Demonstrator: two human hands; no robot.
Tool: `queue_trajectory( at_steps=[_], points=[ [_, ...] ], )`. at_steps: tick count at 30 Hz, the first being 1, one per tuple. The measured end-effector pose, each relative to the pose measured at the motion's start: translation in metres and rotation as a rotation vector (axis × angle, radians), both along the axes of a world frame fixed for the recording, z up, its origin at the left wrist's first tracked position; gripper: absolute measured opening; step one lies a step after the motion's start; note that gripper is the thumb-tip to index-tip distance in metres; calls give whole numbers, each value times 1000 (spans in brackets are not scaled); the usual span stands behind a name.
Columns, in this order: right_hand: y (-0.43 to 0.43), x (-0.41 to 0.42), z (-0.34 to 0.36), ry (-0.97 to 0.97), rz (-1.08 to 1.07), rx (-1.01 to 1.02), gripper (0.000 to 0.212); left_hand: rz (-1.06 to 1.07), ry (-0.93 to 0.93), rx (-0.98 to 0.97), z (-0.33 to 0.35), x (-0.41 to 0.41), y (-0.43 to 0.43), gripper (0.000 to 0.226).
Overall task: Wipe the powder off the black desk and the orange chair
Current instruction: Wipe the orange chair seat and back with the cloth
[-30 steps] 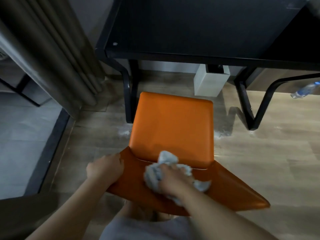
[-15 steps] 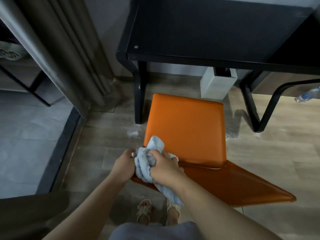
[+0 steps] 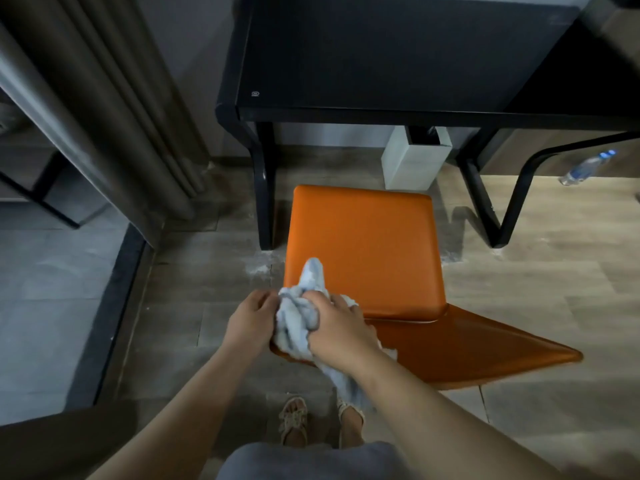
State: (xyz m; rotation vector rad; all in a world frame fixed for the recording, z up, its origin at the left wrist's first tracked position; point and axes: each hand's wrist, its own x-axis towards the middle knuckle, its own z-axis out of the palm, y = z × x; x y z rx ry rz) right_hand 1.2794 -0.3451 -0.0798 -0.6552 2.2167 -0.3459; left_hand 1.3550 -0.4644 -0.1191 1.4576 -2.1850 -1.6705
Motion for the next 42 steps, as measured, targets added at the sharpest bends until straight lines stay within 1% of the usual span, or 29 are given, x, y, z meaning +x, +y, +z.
queue_trajectory(
  at_steps=[2,4,6,9,10,12,15,16,18,19,21,23,25,28,31,36,37,38,40,42],
  points=[
    [23,-15,-4,-19,-58,72,56,-120,-98,-69,3,-2,4,18],
    [35,-17,-7,30,-66,136,56,-244,-131,-158,7,-4,9,27],
    [32,-9,-9,89,-24,100,57,-381,-191,-277,12,-7,17,32],
    [37,-10,-12,63,8,20,56,-625,-399,-491,17,-13,27,36],
    [49,-18,-14,54,10,33,57,-691,-457,-519,18,-16,28,37],
    [86,-42,-16,123,35,157,56,-785,-525,-492,20,-24,31,37],
    [141,-83,-11,377,-1,433,49,-904,-584,-401,18,-36,39,38],
    [150,-91,-8,427,-33,492,48,-927,-598,-388,17,-38,41,39],
    [147,-91,-7,437,-47,524,50,-940,-611,-383,13,-41,46,40],
    [137,-82,-8,401,-18,481,52,-931,-609,-388,12,-41,48,38],
    [107,-50,-16,304,69,281,55,-909,-589,-393,9,-41,48,34],
    [91,-24,-18,253,102,103,53,-891,-572,-370,7,-40,48,34],
    [102,-32,-17,280,75,52,53,-894,-579,-357,6,-42,48,34],
    [150,-64,-14,426,19,179,60,-937,-610,-365,8,-46,50,33],
    [188,-97,-10,610,-33,289,58,-958,-609,-375,9,-50,56,34],
    [210,-119,5,684,-156,466,55,-942,-605,-383,9,-51,60,34],
    [202,-112,6,679,-123,465,54,-929,-595,-383,9,-50,59,34],
    [186,-99,4,640,-59,420,54,-918,-586,-385,9,-50,59,34],
    [143,-58,-4,496,88,222,55,-893,-564,-397,9,-49,60,34],
    [108,-21,-8,356,135,62,55,-841,-524,-404,9,-47,61,33]
  ],
)
